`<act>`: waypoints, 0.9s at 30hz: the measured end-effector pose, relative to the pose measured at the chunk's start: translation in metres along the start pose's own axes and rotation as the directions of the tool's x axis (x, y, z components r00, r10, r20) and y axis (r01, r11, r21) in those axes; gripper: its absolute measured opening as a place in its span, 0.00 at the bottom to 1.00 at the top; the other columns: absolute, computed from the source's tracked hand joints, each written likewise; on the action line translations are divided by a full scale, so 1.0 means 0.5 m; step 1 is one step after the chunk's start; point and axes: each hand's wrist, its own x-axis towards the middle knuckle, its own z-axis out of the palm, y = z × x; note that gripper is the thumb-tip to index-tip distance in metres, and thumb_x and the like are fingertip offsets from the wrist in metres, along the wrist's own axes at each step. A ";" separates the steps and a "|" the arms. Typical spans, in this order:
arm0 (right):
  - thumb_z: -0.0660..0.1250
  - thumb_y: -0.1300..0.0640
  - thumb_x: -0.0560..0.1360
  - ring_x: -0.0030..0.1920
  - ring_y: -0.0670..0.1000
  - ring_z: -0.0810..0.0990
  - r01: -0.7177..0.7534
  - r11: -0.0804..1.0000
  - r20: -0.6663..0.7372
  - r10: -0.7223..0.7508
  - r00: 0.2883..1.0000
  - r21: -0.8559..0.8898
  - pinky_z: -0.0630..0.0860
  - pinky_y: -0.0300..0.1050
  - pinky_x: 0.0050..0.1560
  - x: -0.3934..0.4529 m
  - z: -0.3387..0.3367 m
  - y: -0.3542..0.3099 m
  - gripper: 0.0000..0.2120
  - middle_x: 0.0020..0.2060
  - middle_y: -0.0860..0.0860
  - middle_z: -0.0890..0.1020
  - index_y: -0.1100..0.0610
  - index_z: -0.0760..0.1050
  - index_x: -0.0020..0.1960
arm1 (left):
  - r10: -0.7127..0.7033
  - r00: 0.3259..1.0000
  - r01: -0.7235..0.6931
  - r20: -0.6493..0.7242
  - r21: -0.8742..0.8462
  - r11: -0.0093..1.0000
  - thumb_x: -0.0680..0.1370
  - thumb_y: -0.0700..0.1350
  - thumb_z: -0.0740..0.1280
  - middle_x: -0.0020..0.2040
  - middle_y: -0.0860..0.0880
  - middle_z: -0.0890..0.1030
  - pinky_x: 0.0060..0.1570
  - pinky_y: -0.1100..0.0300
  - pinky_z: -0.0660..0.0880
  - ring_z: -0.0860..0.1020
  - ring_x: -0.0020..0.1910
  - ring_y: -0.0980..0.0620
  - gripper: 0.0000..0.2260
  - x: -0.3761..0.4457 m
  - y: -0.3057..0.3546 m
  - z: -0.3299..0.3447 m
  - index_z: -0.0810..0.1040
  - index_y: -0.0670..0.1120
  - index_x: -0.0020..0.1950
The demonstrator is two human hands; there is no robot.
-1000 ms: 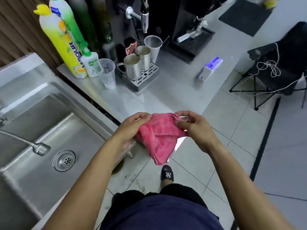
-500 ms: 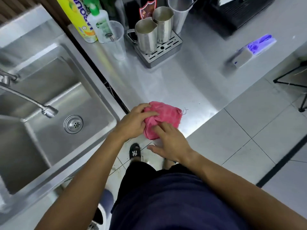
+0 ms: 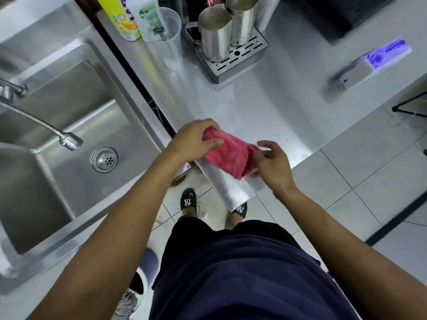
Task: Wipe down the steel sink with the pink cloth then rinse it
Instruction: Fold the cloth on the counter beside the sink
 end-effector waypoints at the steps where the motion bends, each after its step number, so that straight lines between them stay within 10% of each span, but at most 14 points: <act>1: 0.65 0.56 0.81 0.52 0.57 0.84 0.020 0.994 -0.057 -0.026 0.998 -0.105 0.81 0.56 0.58 0.005 -0.003 0.005 0.15 0.56 0.55 0.83 0.53 0.73 0.67 | 0.019 0.997 -0.011 -0.072 0.108 0.994 0.77 0.54 0.74 0.57 0.51 0.78 0.54 0.60 0.75 0.77 0.56 0.49 0.18 0.000 0.003 0.019 0.77 0.55 0.65; 3: 0.63 0.55 0.82 0.65 0.54 0.76 0.226 0.900 -0.107 -0.284 0.953 -0.373 0.73 0.50 0.66 0.004 0.001 0.012 0.21 0.68 0.55 0.77 0.55 0.68 0.75 | 0.097 0.978 -0.039 -0.185 0.295 0.955 0.78 0.50 0.71 0.69 0.48 0.72 0.65 0.48 0.71 0.70 0.69 0.45 0.23 -0.014 0.004 0.069 0.72 0.54 0.72; 6: 0.62 0.60 0.79 0.74 0.58 0.69 0.652 0.497 0.188 -0.695 0.694 -0.573 0.64 0.54 0.76 -0.003 0.024 0.026 0.24 0.73 0.59 0.73 0.61 0.70 0.75 | 0.292 0.879 -0.173 -0.376 0.320 0.932 0.80 0.42 0.65 0.69 0.47 0.75 0.68 0.48 0.70 0.71 0.70 0.44 0.18 -0.041 0.011 0.122 0.76 0.48 0.70; 10: 0.60 0.55 0.85 0.81 0.61 0.60 0.756 0.211 0.493 -0.645 0.584 -0.619 0.60 0.61 0.79 0.042 0.028 0.104 0.25 0.79 0.60 0.65 0.63 0.64 0.79 | 0.304 0.918 -0.196 -0.253 0.377 0.905 0.85 0.46 0.56 0.77 0.45 0.71 0.78 0.47 0.62 0.63 0.80 0.44 0.21 -0.050 -0.033 0.175 0.71 0.43 0.77; 18: 0.55 0.52 0.86 0.78 0.66 0.64 0.671 0.217 0.472 -0.562 0.679 -0.709 0.62 0.60 0.78 -0.006 0.065 0.124 0.27 0.78 0.65 0.64 0.66 0.62 0.80 | 0.456 0.864 -0.490 0.214 0.568 0.662 0.86 0.54 0.46 0.84 0.51 0.52 0.81 0.51 0.38 0.44 0.83 0.49 0.26 0.008 -0.107 0.084 0.56 0.51 0.84; 23: 0.63 0.58 0.83 0.63 0.63 0.76 0.769 0.159 0.523 -0.647 0.555 -0.619 0.72 0.55 0.66 0.016 0.048 0.094 0.20 0.71 0.62 0.72 0.64 0.72 0.72 | 0.514 0.856 -0.458 -0.051 0.386 0.801 0.83 0.41 0.61 0.78 0.43 0.70 0.78 0.46 0.63 0.63 0.80 0.41 0.18 -0.036 -0.092 0.145 0.75 0.41 0.73; 27: 0.62 0.56 0.85 0.62 0.63 0.77 0.829 0.118 0.561 -0.683 0.467 -0.546 0.74 0.55 0.66 0.044 0.026 0.104 0.18 0.68 0.62 0.75 0.64 0.73 0.71 | 0.330 0.942 -0.287 -0.067 0.350 0.892 0.85 0.53 0.53 0.83 0.47 0.60 0.83 0.49 0.46 0.51 0.84 0.47 0.25 -0.061 -0.079 0.184 0.65 0.46 0.81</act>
